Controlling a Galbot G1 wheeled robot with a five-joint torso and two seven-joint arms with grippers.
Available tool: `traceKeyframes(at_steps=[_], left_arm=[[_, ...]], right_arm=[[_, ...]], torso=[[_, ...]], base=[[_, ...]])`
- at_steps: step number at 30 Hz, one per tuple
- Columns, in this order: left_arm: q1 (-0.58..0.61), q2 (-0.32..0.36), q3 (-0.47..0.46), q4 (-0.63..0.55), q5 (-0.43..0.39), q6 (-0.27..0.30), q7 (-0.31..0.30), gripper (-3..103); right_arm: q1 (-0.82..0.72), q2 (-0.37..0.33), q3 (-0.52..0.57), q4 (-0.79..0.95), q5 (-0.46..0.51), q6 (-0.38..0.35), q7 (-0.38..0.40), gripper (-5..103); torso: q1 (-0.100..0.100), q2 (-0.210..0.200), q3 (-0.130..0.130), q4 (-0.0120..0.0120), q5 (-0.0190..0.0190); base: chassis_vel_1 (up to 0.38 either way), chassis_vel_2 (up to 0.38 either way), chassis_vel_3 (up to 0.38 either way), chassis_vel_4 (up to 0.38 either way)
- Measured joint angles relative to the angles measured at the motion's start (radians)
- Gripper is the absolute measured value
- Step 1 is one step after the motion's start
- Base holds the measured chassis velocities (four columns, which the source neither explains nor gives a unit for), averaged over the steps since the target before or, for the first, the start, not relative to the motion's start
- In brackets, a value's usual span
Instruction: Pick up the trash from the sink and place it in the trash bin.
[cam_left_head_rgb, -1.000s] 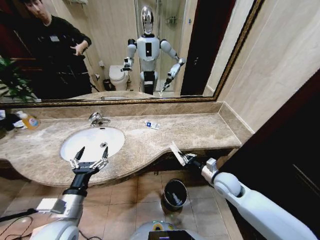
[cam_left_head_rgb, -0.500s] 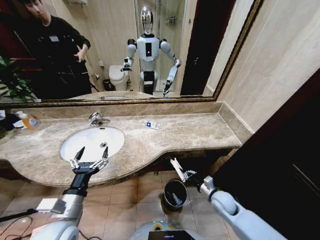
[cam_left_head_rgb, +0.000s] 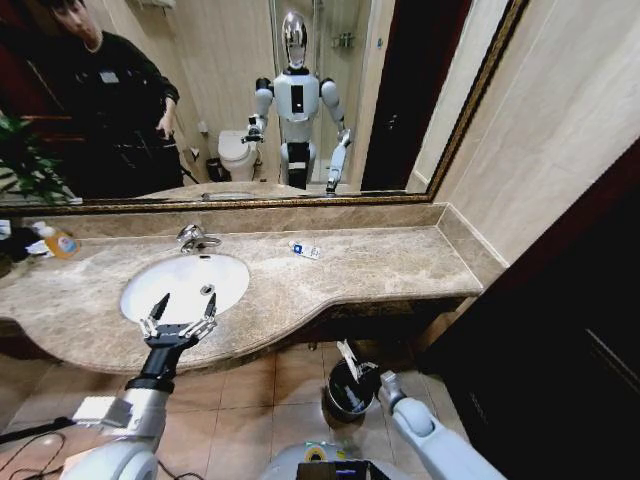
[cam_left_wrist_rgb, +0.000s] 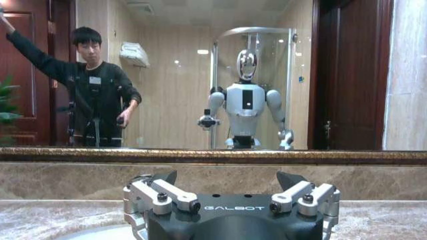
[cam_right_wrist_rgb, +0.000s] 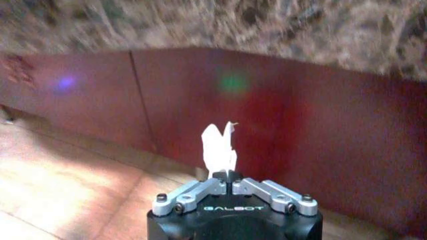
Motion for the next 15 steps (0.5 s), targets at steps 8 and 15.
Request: traceKeyframes(at_steps=[8,15], left_arm=[[0.0,0.0,0.0,0.0,0.0,0.0,0.0,100],[0.0,0.0,0.0,0.0,0.0,0.0,0.0,100]], right_arm=[[0.054,0.049,-0.024,-0.183,0.002,0.055,0.069,0],[0.04,0.051,-0.033,-0.186,0.003,0.069,0.067,18]], torso=[[0.0,0.0,0.0,0.0,0.0],[0.0,0.0,0.0,0.0,0.0001]], base=[[0.0,0.0,0.0,0.0],[0.0,0.0,0.0,0.0]])
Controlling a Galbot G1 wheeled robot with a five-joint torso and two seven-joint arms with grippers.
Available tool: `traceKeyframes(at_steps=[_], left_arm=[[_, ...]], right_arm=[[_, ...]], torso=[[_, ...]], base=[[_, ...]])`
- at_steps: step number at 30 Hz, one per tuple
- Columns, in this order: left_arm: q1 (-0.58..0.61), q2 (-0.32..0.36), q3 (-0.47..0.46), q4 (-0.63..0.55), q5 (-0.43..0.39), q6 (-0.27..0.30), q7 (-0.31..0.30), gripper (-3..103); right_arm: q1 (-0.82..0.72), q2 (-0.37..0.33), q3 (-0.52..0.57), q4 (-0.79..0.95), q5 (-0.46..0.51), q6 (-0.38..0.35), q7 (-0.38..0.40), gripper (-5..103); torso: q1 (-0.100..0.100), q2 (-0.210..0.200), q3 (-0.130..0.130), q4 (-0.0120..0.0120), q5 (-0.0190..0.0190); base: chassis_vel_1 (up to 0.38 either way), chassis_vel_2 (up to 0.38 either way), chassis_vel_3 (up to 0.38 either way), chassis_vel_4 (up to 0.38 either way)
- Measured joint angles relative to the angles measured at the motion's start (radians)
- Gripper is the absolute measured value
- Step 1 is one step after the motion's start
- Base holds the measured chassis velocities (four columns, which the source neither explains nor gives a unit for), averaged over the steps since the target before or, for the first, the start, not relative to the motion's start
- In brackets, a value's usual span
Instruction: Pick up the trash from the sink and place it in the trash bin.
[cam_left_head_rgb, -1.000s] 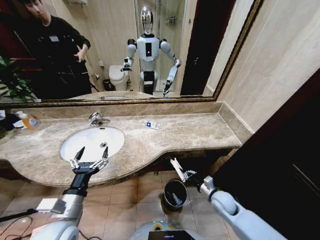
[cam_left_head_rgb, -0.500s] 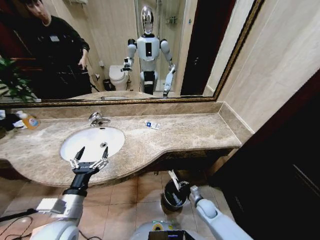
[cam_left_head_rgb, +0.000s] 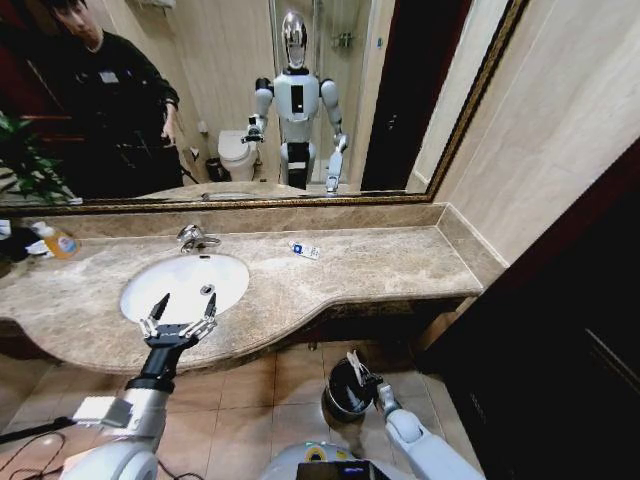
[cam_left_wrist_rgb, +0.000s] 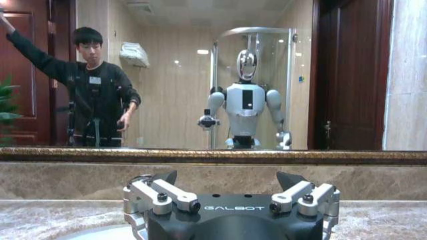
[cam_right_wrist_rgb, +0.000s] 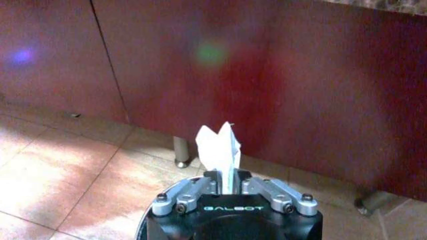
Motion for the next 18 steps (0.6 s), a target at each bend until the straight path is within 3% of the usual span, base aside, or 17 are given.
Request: traceKeyframes(at_steps=[2,3,6,8,12,13,15,16,17,18], left_arm=[[0.0,0.0,0.0,0.0,0.0,0.0,0.0,100],[0.0,0.0,0.0,0.0,0.0,0.0,0.0,100],[0.0,0.0,0.0,0.0,0.0,0.0,0.0,100],[0.0,0.0,0.0,0.0,0.0,0.0,0.0,100],[0.0,0.0,0.0,0.0,0.0,0.0,0.0,100],[0.0,0.0,0.0,0.0,0.0,0.0,0.0,100],[0.0,0.0,0.0,0.0,0.0,0.0,0.0,100],[0.0,0.0,0.0,0.0,0.0,0.0,0.0,100],[0.0,0.0,0.0,0.0,0.0,0.0,0.0,100],[0.0,0.0,0.0,0.0,0.0,0.0,0.0,100]], right_arm=[[-0.006,0.006,-0.001,0.004,-0.002,0.002,0.004,18],[-0.008,0.008,-0.001,0.006,-0.003,0.002,0.008,29],[-0.01,0.01,-0.002,0.006,-0.009,0.005,0.015,29],[-0.014,0.01,-0.005,0.005,-0.015,0.01,0.023,51],[-0.021,0.007,-0.006,0.013,-0.016,0.011,0.029,51],[-0.027,0.002,-0.005,0.026,-0.014,0.011,0.034,61],[-0.03,0.0,-0.004,0.034,-0.013,0.011,0.036,61],[-0.04,-0.006,-0.002,0.054,-0.007,0.01,0.04,73],[-0.047,-0.011,-0.002,0.069,-0.002,0.007,0.042,73],[-0.065,-0.026,0.0,0.11,0.015,-0.002,0.047,83]], torso=[[0.0,0.0,0.0,0.0,0.0002],[0.0,0.0,0.0,0.0,0.0001],[0.0,0.0,0.0,0.0,0.0001],[0.0,0.0,0.0,0.0,0.0001],[0.0,0.0,0.0,0.0,0.0001],[0.0,0.0,0.0,0.0,0.0001],[0.0,0.0,0.0,0.0,0.0002],[0.0,0.0,0.0,0.0,0.0001],[0.0,0.0,0.0,0.0,0.0002],[0.0,0.0,0.0,0.0,0.0001]], base=[[0.0,0.0,0.0,0.0],[0.0,0.0,0.0,0.0],[0.0,0.0,0.0,0.0],[0.0,0.0,0.0,0.0],[0.0,0.0,0.0,0.0],[0.0,0.0,0.0,0.0],[0.0,0.0,0.0,0.0],[0.0,0.0,0.0,0.0],[0.0,0.0,0.0,0.0],[0.0,0.0,0.0,0.0]])
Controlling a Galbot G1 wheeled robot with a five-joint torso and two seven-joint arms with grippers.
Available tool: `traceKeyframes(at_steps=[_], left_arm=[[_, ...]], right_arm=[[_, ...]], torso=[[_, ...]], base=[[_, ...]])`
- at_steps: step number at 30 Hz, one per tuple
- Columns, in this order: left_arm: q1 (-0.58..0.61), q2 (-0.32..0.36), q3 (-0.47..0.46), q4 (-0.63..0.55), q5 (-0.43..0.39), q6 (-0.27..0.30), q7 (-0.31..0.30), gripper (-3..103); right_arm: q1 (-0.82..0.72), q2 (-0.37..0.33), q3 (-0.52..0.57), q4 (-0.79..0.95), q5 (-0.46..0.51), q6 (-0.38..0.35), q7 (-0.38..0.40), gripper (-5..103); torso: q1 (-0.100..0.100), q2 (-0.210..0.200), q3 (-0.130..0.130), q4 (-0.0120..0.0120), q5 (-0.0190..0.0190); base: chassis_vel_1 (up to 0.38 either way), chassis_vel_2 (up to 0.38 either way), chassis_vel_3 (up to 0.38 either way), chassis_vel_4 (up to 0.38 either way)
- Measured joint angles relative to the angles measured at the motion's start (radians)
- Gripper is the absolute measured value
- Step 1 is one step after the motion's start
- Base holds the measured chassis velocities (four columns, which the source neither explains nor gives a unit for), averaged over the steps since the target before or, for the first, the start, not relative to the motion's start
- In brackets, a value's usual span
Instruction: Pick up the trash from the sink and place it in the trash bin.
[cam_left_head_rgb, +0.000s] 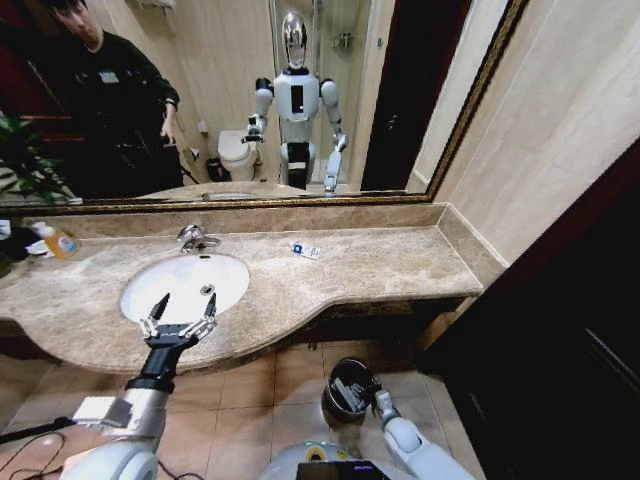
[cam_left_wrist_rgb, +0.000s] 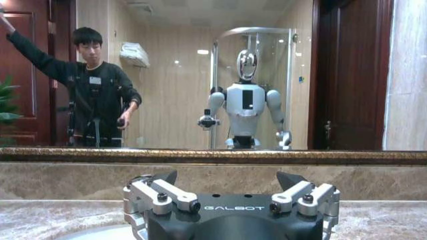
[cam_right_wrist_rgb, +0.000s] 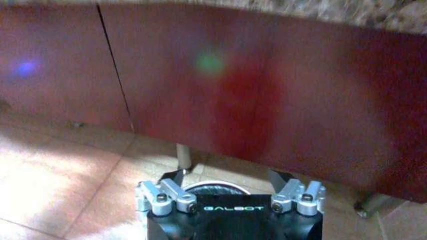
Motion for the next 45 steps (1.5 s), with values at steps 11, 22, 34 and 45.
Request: traceKeyframes(at_steps=[11,22,34,45], left_arm=[[0.0,0.0,0.0,0.0,0.0,0.0,0.0,100],[0.0,0.0,0.0,0.0,0.0,0.0,0.0,100],[0.0,0.0,0.0,0.0,0.0,0.0,0.0,100],[0.0,0.0,0.0,0.0,0.0,0.0,0.0,100]], right_arm=[[-0.117,-0.096,0.021,0.319,0.056,-0.02,0.07,100],[-0.143,-0.094,0.164,0.638,-0.011,-0.085,0.04,100],[0.186,-0.208,0.082,0.743,0.164,-0.248,-0.112,100],[0.551,-0.23,-0.052,0.468,0.317,-0.281,-0.335,100]], torso=[[0.0,0.0,0.0,0.0,-0.0001],[0.0,0.0,0.0,-0.0001,0.0],[0.0,0.0,0.0,0.0002,0.0],[0.0,0.0,0.0,0.0,0.0]], base=[[0.0,0.0,0.0,0.0],[0.0,0.0,0.0,0.0],[0.0,0.0,0.0,0.0],[0.0,0.0,0.0,0.0]])
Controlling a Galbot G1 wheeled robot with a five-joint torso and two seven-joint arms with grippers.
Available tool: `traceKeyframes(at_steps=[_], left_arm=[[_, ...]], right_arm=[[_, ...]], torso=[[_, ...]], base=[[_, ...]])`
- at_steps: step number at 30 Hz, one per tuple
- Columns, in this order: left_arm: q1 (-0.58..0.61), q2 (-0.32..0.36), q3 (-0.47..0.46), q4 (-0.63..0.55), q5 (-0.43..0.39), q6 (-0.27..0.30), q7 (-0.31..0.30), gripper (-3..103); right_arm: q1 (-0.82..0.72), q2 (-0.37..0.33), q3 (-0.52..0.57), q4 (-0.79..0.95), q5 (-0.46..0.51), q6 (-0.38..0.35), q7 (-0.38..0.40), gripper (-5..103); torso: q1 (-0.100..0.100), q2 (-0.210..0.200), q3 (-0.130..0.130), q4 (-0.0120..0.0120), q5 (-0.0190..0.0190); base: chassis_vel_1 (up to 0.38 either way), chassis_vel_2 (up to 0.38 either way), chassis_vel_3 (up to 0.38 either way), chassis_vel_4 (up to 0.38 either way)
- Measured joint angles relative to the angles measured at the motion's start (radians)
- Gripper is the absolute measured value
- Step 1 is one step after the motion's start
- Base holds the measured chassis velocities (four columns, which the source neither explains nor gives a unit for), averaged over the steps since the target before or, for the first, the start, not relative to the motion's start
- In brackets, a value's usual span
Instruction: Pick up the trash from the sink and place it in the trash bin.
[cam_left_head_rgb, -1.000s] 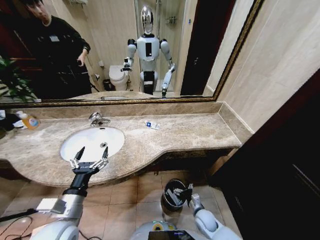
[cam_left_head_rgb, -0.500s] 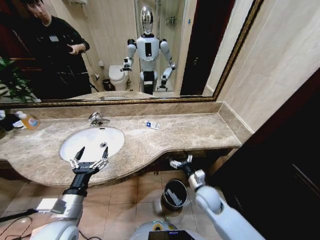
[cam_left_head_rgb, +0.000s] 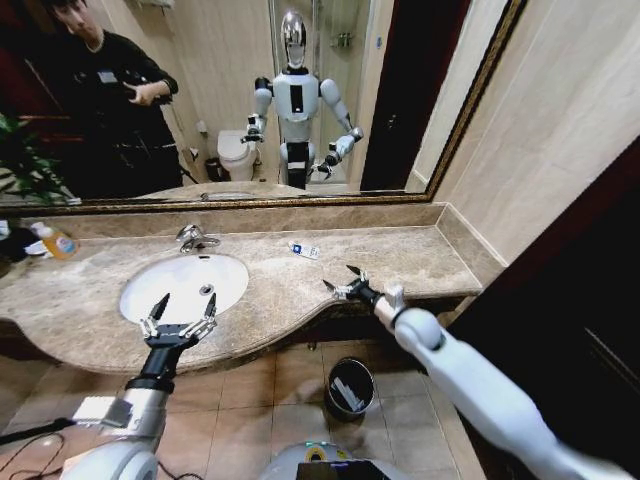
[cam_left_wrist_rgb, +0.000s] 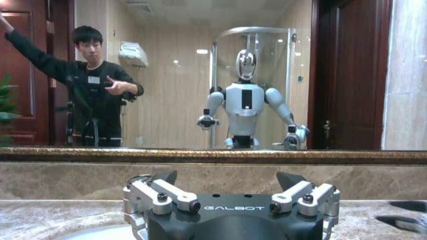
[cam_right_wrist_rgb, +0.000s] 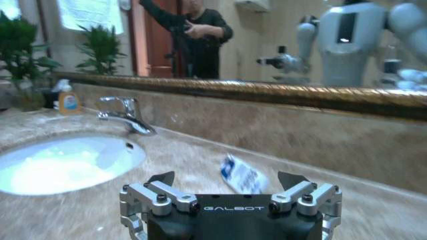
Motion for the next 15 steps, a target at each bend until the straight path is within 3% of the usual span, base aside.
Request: traceKeyframes(at_steps=[5,7,15], left_arm=[[0.0,0.0,0.0,0.0,0.0,0.0,0.0,100],[0.0,0.0,0.0,0.0,0.0,0.0,0.001,100],[0.0,0.0,0.0,0.0,0.0,0.0,0.0,100]], right_arm=[[0.139,0.056,-0.103,-0.116,0.024,-0.01,-0.028,100],[0.225,0.093,-0.155,-0.21,0.028,-0.007,-0.08,100],[0.408,0.182,-0.215,-0.443,0.023,0.022,-0.199,100]], torso=[[0.0,0.0,0.0,0.0,0.0],[0.0,0.0,0.0,-0.0001,0.0001],[0.0,0.0,0.0,0.0001,-0.0002]], base=[[0.0,0.0,0.0,0.0],[0.0,0.0,0.0,0.0],[0.0,0.0,0.0,0.0]])
